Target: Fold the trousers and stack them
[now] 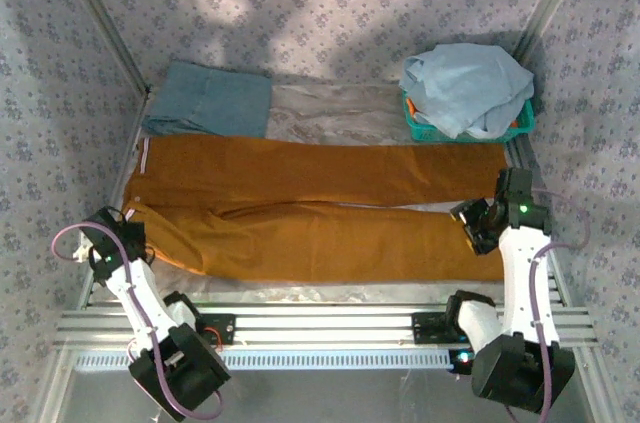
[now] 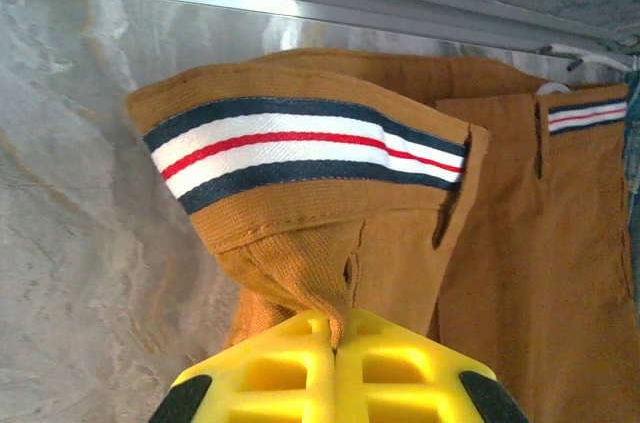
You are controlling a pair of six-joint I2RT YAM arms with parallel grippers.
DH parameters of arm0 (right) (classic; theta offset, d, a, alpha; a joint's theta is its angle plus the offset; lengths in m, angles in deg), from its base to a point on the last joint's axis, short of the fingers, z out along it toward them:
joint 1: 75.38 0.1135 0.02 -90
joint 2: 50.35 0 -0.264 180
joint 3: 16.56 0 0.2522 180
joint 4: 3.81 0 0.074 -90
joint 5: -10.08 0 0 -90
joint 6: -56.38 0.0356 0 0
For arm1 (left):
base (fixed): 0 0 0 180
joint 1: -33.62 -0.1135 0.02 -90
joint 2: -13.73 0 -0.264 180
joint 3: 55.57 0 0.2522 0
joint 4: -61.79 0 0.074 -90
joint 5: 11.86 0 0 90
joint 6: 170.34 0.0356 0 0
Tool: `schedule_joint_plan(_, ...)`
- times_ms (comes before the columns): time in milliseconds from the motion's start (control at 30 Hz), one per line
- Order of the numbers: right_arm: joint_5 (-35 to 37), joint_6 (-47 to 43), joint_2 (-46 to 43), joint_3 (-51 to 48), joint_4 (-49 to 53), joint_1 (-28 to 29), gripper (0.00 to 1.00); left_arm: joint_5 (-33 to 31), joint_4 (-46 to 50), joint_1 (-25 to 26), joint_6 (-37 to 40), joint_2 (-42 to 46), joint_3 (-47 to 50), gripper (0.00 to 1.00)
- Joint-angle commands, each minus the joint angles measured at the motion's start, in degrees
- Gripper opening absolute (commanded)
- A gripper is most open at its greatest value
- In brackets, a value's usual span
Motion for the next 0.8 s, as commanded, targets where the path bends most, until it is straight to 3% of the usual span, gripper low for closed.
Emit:
schedule_joint_plan(0,3.5,7.1,-1.4,-4.8,5.3,-1.8,0.64,1.9,-1.6,1.3,-1.0,-0.7,-2.9,0.0)
schedule_joint_plan(200,3.3,11.2,-2.4,-12.1,3.0,-4.6,0.65,2.1,-2.9,2.4,-0.2,-1.7,-4.6,0.0)
schedule_joint_plan(600,2.6,14.1,8.5,-20.7,-9.9,-2.1,0.6,2.0,-5.6,2.9,-0.3,-3.3,-4.4,0.0)
schedule_joint_plan(767,2.8,13.6,11.8,-20.7,-12.6,-2.3,0.46,2.0,-5.4,2.8,-0.1,-3.6,-5.3,0.0)
